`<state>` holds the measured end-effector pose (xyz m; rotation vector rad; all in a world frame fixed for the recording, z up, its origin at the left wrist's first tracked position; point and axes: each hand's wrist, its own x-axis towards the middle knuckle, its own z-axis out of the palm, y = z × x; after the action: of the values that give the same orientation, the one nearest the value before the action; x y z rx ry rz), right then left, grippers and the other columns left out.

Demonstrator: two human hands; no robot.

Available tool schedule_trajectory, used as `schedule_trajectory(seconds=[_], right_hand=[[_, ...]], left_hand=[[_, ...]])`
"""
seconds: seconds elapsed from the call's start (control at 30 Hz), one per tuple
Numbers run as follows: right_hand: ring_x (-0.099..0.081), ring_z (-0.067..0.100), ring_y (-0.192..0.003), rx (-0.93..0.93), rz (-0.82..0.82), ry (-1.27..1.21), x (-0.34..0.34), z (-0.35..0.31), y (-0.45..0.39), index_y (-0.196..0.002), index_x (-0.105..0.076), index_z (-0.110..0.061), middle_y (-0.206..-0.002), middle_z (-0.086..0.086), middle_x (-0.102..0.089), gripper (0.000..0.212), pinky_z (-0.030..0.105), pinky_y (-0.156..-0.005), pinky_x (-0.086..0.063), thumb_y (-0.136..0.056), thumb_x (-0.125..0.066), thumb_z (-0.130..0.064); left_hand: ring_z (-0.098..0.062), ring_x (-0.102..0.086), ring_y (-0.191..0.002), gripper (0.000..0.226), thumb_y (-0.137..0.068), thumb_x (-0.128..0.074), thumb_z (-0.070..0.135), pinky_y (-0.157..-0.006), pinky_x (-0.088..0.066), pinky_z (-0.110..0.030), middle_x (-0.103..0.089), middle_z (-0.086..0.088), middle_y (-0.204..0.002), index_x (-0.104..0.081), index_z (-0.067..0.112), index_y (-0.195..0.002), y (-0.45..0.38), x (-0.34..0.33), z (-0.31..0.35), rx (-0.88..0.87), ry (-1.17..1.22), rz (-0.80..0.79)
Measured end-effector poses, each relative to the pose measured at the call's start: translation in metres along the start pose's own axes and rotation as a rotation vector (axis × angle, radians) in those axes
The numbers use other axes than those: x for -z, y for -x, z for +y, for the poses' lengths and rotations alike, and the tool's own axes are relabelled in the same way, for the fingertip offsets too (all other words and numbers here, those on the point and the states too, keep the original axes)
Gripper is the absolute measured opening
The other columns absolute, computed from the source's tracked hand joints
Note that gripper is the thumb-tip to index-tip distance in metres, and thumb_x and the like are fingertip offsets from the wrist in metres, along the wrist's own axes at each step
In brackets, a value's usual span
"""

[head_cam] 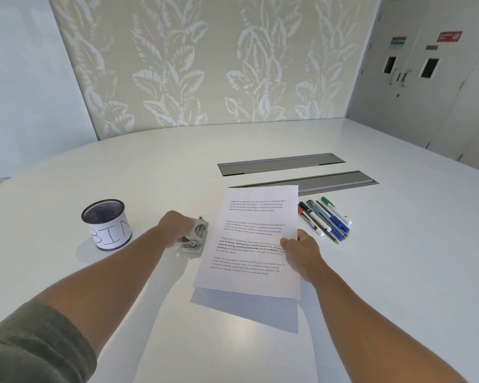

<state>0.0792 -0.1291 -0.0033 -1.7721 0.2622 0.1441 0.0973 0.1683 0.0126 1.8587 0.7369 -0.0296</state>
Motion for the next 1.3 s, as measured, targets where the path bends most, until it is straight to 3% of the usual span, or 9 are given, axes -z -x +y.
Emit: schedule_trajectory(seconds=[0.23, 0.33, 0.43, 0.5, 0.83, 0.93, 1.03, 1.17, 1.3], right_hand=[[-0.065, 0.015, -0.089, 0.029, -0.028, 0.020, 0.003, 0.001, 0.014, -0.111, -0.062, -0.017, -0.103, -0.002, -0.070, 0.020, 0.030, -0.074, -0.051, -0.092, -0.057, -0.011], [-0.063, 0.011, -0.087, 0.049, -0.058, 0.049, 0.001, 0.002, 0.022, -0.107, -0.061, -0.017, -0.100, -0.005, -0.068, 0.016, 0.026, -0.067, -0.050, -0.093, -0.057, -0.011], [-0.065, 0.016, -0.094, 0.060, -0.084, 0.058, -0.003, 0.005, 0.025, -0.103, -0.062, -0.018, -0.104, -0.003, -0.069, 0.014, 0.032, -0.080, -0.053, -0.092, -0.058, -0.011], [-0.066, 0.019, -0.097, 0.063, -0.097, 0.048, -0.006, 0.007, 0.027, -0.098, -0.062, -0.021, -0.105, -0.002, -0.070, 0.014, 0.038, -0.088, -0.054, -0.091, -0.059, -0.010], [-0.068, 0.024, -0.100, 0.095, -0.150, -0.008, -0.014, 0.007, 0.034, -0.098, -0.065, -0.020, -0.104, 0.000, -0.072, 0.015, 0.045, -0.096, -0.052, -0.090, -0.061, -0.008], [-0.068, 0.023, -0.098, 0.117, -0.155, -0.001, -0.017, 0.005, 0.036, -0.099, -0.064, -0.019, -0.102, 0.000, -0.072, 0.015, 0.042, -0.093, -0.053, -0.091, -0.060, -0.007], [-0.068, 0.024, -0.098, 0.126, -0.156, -0.001, -0.019, 0.005, 0.035, -0.104, -0.065, -0.015, -0.104, 0.003, -0.072, 0.017, 0.040, -0.089, -0.055, -0.090, -0.061, -0.006], [-0.069, 0.027, -0.099, 0.124, -0.186, 0.005, -0.021, 0.005, 0.034, -0.101, -0.066, -0.015, -0.103, 0.005, -0.073, 0.015, 0.045, -0.093, -0.055, -0.089, -0.064, -0.008], [-0.069, 0.029, -0.100, 0.105, -0.212, 0.033, -0.024, 0.008, 0.032, -0.098, -0.067, -0.016, -0.103, 0.007, -0.074, 0.014, 0.049, -0.095, -0.054, -0.087, -0.065, -0.009]], left_hand=[[-0.030, -0.064, -0.082, 0.023, -0.092, -0.056, 0.002, -0.066, -0.059, -0.030, -0.061, -0.011, -0.083, -0.050, 0.010, -0.071, 0.037, 0.023, -0.018, -0.012, 0.045, -0.040], [-0.027, -0.064, -0.084, 0.023, -0.094, -0.057, 0.005, -0.064, -0.061, -0.029, -0.060, -0.009, -0.084, -0.050, 0.012, -0.073, 0.053, 0.032, -0.022, -0.036, 0.048, -0.055], [-0.029, -0.063, -0.070, 0.016, -0.088, -0.052, -0.005, -0.037, -0.047, -0.016, -0.060, -0.016, -0.077, -0.052, 0.001, -0.073, 0.070, 0.039, -0.024, 0.012, 0.031, -0.044], [-0.026, -0.059, -0.058, 0.019, -0.087, -0.049, -0.008, -0.031, -0.040, -0.013, -0.057, -0.015, -0.068, -0.049, 0.000, -0.069, 0.079, 0.041, -0.025, 0.007, 0.024, -0.040], [-0.024, -0.062, -0.062, 0.012, -0.089, -0.050, -0.007, -0.033, -0.043, -0.012, -0.060, -0.016, -0.074, -0.053, -0.001, -0.080, 0.102, 0.045, -0.025, 0.003, 0.080, -0.065], [-0.030, -0.066, -0.072, 0.005, -0.090, -0.054, -0.001, -0.040, -0.049, -0.018, -0.064, -0.020, -0.087, -0.058, -0.003, -0.092, 0.103, 0.044, -0.024, -0.001, 0.091, -0.058], [-0.029, -0.065, -0.069, 0.009, -0.088, -0.056, 0.002, -0.043, -0.049, -0.018, -0.065, -0.019, -0.084, -0.061, -0.003, -0.093, 0.104, 0.043, -0.025, -0.024, 0.070, -0.056], [-0.021, -0.059, -0.056, 0.010, -0.089, -0.056, 0.002, -0.032, -0.039, -0.012, -0.060, -0.013, -0.067, -0.057, -0.001, -0.079, 0.109, 0.043, -0.024, -0.017, 0.069, -0.036], [-0.024, -0.061, -0.059, 0.016, -0.089, -0.058, 0.004, -0.034, -0.041, -0.015, -0.061, -0.014, -0.071, -0.054, 0.000, -0.073, 0.108, 0.041, -0.028, -0.019, 0.082, -0.005]])
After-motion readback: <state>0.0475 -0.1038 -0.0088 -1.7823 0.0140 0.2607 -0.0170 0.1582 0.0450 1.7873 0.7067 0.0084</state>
